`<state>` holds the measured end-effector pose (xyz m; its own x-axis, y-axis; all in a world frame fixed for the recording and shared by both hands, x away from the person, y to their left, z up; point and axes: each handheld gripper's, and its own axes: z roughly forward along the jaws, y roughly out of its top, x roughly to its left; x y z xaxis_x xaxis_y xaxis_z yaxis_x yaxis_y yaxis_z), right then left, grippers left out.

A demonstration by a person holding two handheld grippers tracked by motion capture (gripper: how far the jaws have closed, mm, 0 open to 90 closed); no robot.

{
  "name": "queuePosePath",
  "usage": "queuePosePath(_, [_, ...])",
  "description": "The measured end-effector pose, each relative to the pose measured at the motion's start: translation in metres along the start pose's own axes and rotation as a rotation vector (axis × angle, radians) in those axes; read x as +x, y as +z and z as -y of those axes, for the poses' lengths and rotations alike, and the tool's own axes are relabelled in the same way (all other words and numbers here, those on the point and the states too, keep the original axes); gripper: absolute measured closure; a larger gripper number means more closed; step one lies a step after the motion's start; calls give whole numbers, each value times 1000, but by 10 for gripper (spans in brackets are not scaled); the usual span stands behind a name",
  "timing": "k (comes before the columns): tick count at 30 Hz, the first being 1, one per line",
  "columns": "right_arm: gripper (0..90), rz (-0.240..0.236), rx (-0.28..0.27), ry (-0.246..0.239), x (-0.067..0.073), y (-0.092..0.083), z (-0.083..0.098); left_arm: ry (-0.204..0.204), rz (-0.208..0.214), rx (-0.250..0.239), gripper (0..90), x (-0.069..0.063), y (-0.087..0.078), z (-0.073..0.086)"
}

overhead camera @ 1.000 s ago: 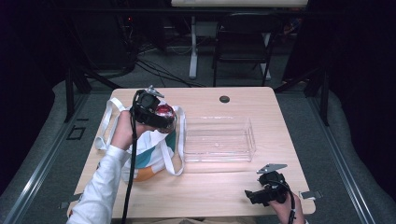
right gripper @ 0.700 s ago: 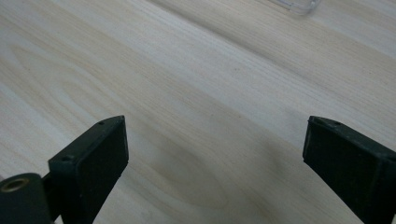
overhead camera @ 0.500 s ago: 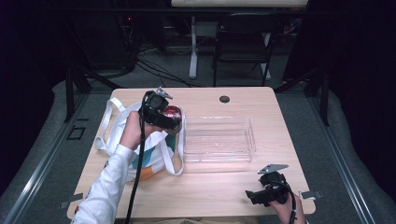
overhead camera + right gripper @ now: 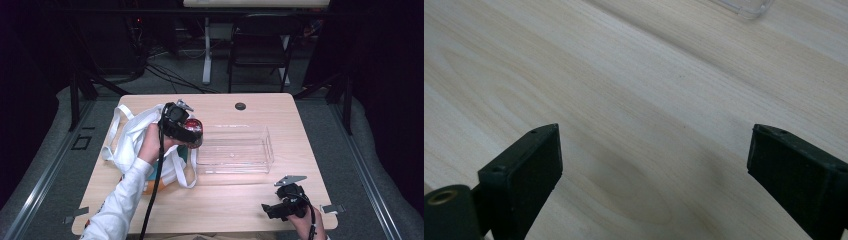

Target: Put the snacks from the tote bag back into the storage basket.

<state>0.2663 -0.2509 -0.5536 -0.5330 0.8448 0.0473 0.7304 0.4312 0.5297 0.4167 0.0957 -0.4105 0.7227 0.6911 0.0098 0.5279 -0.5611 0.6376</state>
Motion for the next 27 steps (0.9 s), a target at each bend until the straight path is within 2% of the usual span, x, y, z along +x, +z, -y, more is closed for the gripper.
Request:
queuePosePath(6, [71,1,-3,2,0,-2,2,18,22,7,260,-11,9,-2])
queuePosePath(7, [71,-2,-16,12,0,-1,2,19,24,8,260,-12,10,-2])
queuePosePath(9, [71,-1,-15,12,0,-1,2,19,29,4,260,-13,11,-2])
queuePosePath(10, [71,2,2,-2,0,-2,2,20,28,5,260,-15,12,-2])
queuePosePath(19, [71,-1,-14,12,0,-1,3,37,49,2,260,-25,20,-1])
queuePosePath(27, [71,2,-3,1,0,-2,2,34,46,11,260,-32,31,2])
